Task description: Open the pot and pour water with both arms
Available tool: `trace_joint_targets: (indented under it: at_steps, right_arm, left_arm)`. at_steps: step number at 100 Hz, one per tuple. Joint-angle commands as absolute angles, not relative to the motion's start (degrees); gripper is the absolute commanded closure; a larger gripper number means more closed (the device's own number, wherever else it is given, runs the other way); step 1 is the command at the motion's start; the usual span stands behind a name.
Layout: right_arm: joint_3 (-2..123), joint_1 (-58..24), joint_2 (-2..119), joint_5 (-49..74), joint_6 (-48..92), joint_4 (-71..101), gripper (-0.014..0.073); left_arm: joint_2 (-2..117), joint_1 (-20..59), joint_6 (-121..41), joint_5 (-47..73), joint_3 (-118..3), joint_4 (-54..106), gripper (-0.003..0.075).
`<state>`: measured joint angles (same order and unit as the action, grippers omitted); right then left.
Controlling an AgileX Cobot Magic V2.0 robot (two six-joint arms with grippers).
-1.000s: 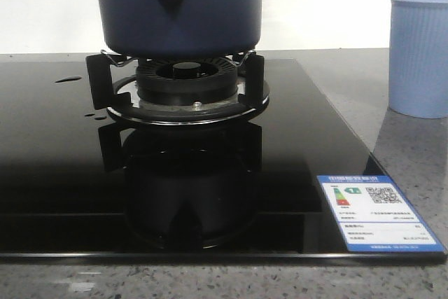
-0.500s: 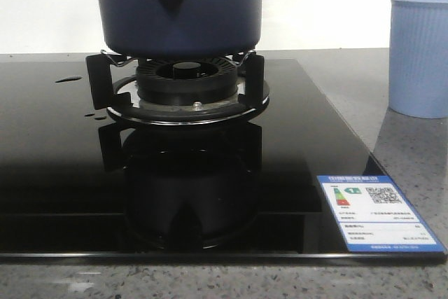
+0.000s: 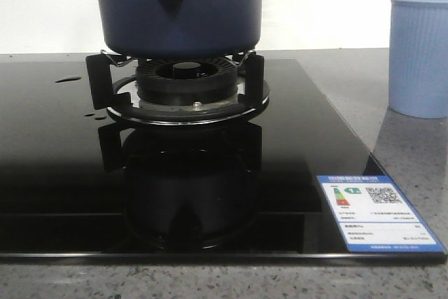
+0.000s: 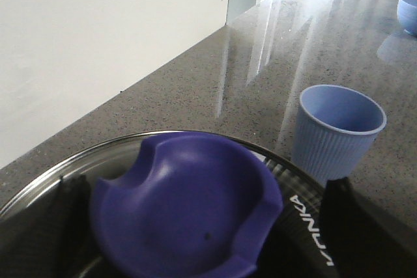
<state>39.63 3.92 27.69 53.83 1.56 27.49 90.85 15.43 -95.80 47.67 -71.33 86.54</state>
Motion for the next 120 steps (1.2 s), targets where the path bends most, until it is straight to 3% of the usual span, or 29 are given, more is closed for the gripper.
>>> trace_joint_targets:
  at_steps: [1,34,48,94,120]
  right_arm:
    - [41.6,4.1,28.6,50.3,2.6,28.7,0.0662]
    - [41.6,4.1,28.6,50.1,2.6,28.7,0.0662]
    - [41.6,4.1,28.6,50.1,2.6,28.7,0.0662]
    - [41.6,4.1,28.6,50.1,2.6,28.7,0.0662]
    - [41.6,4.1,28.6,50.0,2.6,28.7,0.0662]
  left_arm:
    - [88.8,16.0,-95.7,49.1,-73.1,91.4,0.0115]
    - [88.8,16.0,-95.7,48.9,-73.1,92.2,0.0388]
    - [88.8,16.0,-95.7,48.8,-73.1,92.3,0.0456]
    - [87.8,14.8,-95.7,49.0,-75.2,97.9,0.0454]
    - [82.1,9.1,-95.7,49.0,-75.3,97.5,0.0421]
